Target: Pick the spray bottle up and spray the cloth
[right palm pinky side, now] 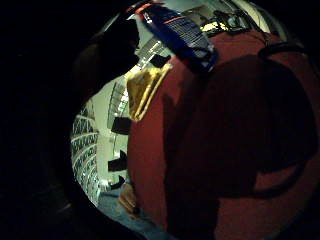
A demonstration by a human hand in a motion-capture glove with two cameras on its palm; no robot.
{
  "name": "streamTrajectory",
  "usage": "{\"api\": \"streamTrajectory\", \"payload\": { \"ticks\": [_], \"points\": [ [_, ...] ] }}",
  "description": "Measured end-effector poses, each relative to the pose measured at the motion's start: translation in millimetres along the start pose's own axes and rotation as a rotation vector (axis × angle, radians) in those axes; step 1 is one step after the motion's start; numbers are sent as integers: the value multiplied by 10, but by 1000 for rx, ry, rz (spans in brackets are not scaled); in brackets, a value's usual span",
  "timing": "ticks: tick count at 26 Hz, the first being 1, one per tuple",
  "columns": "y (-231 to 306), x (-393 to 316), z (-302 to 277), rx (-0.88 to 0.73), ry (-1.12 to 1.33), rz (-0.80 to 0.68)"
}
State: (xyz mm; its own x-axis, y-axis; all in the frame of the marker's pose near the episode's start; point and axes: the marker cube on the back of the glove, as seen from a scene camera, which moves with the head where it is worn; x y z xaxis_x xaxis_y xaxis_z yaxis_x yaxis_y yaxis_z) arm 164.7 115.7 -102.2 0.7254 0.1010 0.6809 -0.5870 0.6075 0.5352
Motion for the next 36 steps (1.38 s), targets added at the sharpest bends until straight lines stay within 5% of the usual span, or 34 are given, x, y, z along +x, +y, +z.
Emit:
{"api": "streamTrajectory", "payload": {
  "ticks": [12, 20, 30, 36],
  "points": [
    [-992, 511, -27, 109, 12, 196],
    [-1214, 512, 154, 84, -26, 158],
    [-1303, 552, 309, 294, -21, 107],
    [-1297, 506, 350, 276, -68, 25]
  ]
}}
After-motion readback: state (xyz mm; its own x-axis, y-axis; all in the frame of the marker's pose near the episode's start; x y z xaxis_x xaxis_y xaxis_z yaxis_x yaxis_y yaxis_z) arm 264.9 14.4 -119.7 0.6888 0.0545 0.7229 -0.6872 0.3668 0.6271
